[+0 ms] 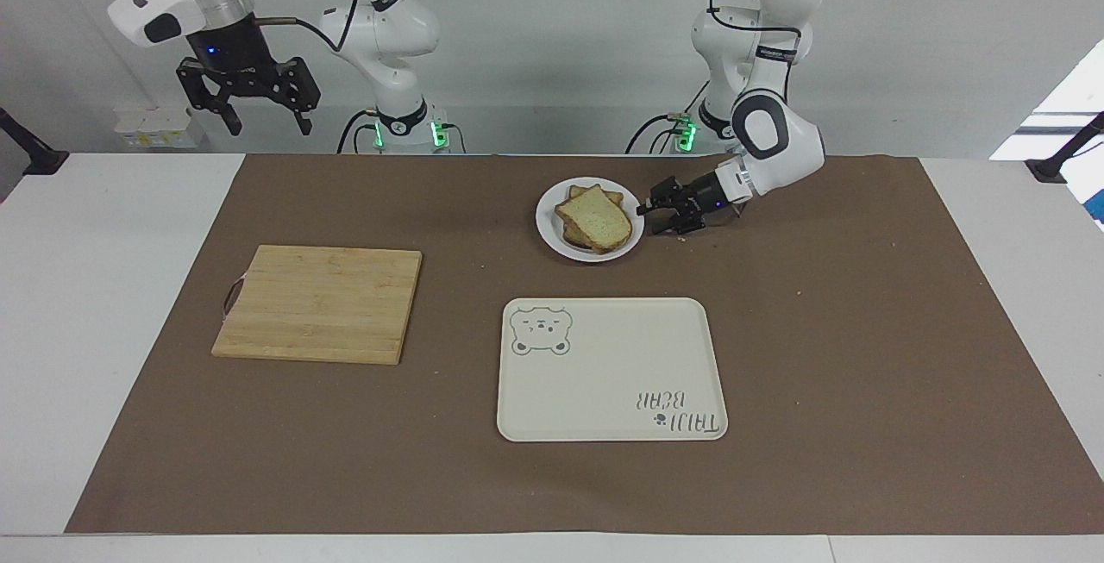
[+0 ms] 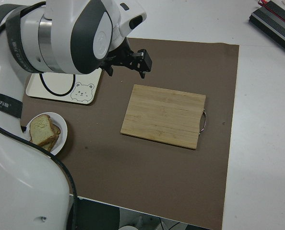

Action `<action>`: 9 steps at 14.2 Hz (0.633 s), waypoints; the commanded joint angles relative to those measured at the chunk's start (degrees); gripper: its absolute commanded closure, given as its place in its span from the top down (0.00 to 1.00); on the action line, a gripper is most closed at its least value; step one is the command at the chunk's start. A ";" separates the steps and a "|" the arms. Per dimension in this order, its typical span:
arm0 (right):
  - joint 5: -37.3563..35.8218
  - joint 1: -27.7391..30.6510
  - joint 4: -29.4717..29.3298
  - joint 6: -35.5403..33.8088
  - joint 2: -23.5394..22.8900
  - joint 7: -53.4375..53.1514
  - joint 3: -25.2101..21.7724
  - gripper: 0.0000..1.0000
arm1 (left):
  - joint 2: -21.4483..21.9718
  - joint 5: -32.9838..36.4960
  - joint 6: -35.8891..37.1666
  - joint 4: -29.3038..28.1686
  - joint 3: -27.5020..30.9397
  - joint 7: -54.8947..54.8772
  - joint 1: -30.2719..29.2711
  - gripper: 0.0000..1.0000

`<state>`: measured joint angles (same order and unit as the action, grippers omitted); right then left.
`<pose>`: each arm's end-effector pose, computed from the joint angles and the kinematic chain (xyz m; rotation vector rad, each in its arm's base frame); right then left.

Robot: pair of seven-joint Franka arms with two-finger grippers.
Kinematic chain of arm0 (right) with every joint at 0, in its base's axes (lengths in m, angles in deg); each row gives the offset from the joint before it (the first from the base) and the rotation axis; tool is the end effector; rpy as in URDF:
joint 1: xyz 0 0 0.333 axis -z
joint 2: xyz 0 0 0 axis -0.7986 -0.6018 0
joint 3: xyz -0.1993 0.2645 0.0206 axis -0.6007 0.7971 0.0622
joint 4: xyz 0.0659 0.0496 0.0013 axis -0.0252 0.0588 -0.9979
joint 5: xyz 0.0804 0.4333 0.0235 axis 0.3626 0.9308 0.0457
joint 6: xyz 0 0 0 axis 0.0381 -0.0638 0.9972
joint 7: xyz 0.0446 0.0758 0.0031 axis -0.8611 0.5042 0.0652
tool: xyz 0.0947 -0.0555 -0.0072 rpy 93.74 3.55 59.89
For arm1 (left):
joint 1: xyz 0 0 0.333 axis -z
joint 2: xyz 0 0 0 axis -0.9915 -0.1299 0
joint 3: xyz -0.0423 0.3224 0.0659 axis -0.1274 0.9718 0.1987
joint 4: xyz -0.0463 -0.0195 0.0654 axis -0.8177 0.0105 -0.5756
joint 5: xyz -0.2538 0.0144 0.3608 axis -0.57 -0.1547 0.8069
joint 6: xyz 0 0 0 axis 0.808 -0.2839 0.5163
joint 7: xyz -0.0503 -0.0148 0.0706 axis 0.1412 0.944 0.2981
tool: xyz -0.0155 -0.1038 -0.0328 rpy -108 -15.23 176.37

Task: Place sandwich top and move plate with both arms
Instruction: 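Move the left gripper to the plate rim nearest it, then push the plate with the left gripper onto the bear tray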

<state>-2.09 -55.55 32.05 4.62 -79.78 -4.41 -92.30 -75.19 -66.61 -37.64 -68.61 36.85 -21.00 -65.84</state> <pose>0.5565 -0.0108 0.6952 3.1245 0.0127 0.0490 0.3861 -0.1459 0.2112 2.1715 -0.1904 0.0749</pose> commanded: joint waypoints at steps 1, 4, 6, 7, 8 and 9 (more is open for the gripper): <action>-0.64 0.53 0.37 -1.04 0.64 0.72 0.45 1.00 | -0.45 -3.33 1.93 -0.64 0.09 -2.32 -0.17 0.65; -0.29 0.62 1.24 -0.42 1.25 0.55 0.45 1.00 | -0.36 -5.36 2.03 -1.08 0.09 -2.94 0.53 0.62; -0.81 0.53 1.69 -0.16 1.26 0.99 0.53 1.00 | -0.27 -5.37 2.03 -1.78 0.09 -4.07 0.62 0.44; -0.90 0.53 1.95 -0.07 1.26 1.07 0.45 1.00 | -0.27 -5.37 2.03 -1.96 0.09 -4.52 0.62 0.33; -0.99 0.53 2.30 0.45 1.26 1.08 0.45 1.00 | -0.27 -5.37 2.03 -2.04 0.09 -4.61 0.62 0.22; -1.34 0.53 2.30 1.07 1.26 1.16 0.45 1.00 | -0.27 -5.37 2.12 -2.13 0.09 -4.69 0.80 0.09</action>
<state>-2.22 -55.56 32.59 4.51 -79.75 -4.41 -92.28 -75.62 -70.48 -36.13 -69.66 36.51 -23.61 -65.75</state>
